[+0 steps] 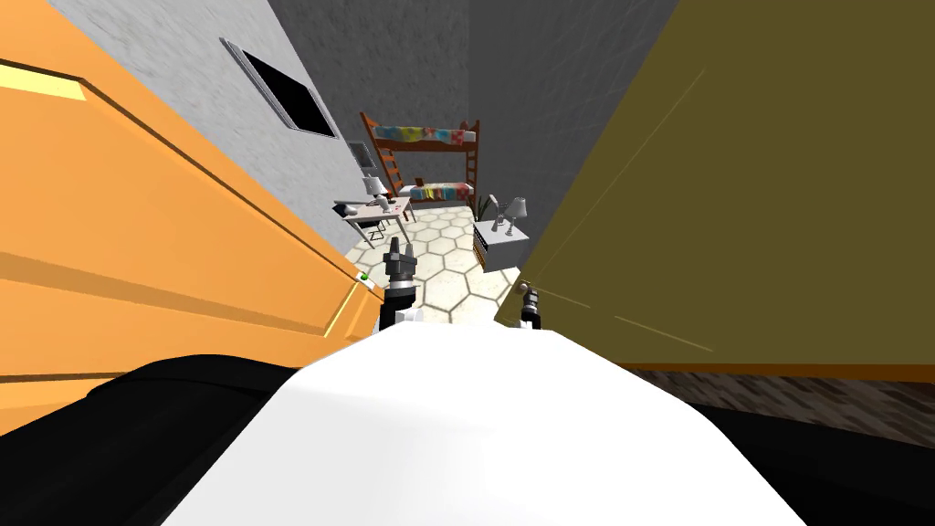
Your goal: Push the door open
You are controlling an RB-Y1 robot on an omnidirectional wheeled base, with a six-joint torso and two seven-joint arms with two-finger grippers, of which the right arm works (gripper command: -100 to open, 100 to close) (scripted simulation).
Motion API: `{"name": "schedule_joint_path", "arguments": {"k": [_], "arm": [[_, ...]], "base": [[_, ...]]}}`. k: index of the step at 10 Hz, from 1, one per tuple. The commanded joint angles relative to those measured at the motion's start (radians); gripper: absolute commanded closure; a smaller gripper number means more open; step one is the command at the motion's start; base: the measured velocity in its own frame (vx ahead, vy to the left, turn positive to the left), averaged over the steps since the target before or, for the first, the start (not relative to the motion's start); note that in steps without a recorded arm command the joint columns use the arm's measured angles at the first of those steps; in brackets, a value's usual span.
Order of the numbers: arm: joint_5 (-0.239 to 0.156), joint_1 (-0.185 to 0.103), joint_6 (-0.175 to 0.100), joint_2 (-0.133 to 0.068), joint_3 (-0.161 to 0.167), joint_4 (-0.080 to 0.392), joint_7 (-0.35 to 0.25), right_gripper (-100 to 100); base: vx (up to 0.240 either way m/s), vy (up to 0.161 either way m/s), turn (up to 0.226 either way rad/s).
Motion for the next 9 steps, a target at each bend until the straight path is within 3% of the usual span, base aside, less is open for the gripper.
{"name": "schedule_joint_path", "arguments": {"k": [1, 9], "arm": [[-0.004, -0.001, 0.004, 0.004, -0.003, -0.004, 0.002, -100], [-0.016, -0.004, 0.017, 0.024, -0.015, -0.018, 0.010, -100]], "base": [[0.019, 0.084, -0.061], [-0.155, 0.130, -0.041]]}}
